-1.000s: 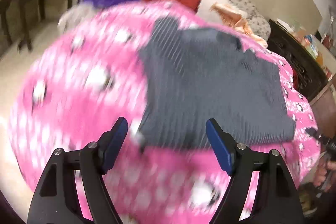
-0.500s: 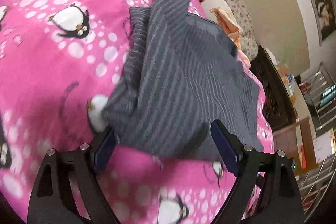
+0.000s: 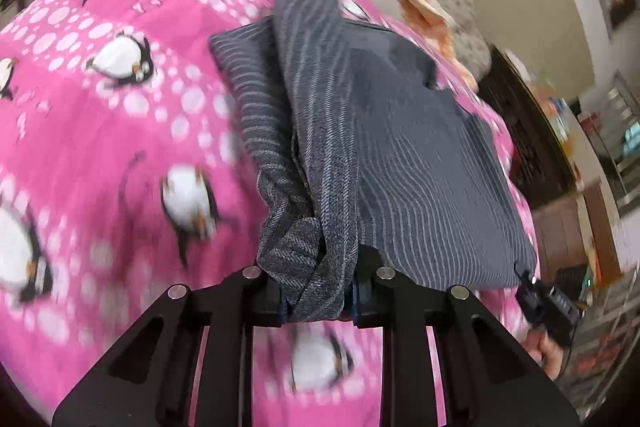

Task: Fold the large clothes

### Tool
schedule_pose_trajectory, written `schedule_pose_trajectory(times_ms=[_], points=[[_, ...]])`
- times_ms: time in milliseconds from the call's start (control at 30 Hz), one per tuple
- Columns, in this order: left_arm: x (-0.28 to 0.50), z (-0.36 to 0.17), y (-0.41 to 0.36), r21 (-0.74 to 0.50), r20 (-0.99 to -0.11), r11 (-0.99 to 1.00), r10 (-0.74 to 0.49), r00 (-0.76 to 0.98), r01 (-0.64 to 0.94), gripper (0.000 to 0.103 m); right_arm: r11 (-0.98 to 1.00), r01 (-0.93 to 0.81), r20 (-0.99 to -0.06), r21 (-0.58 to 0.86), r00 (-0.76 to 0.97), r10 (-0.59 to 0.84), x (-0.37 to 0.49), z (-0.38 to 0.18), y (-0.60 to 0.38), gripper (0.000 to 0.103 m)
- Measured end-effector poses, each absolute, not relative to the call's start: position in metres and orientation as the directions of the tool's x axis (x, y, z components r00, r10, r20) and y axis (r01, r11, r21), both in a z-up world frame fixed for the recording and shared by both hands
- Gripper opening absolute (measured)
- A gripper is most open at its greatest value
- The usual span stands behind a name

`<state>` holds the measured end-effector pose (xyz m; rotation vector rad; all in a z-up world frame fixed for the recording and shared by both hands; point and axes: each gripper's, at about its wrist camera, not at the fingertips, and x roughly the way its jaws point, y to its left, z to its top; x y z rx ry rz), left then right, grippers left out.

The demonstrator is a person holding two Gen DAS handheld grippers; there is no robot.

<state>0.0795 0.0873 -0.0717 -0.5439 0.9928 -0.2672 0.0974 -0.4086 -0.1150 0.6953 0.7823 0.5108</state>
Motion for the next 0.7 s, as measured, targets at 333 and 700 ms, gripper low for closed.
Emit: schedule_pose_trajectory(times_ms=[333,700], points=[[0.03,-0.107,0.112,-0.673,-0.659,0.735,-0.549,0.514,-0.078,0.059,0.692,-0.024,-0.552,0.722,0.584,0.596,0.019,-0.122,-0.454,0.013],[0.05,-0.095,0.114,-0.661,-0.643,0.748,-0.527,0.555,-0.055,0.087,0.896,-0.29,-0.589,0.337,0.677,0.441,0.058,-0.042,-0.369,0.013]])
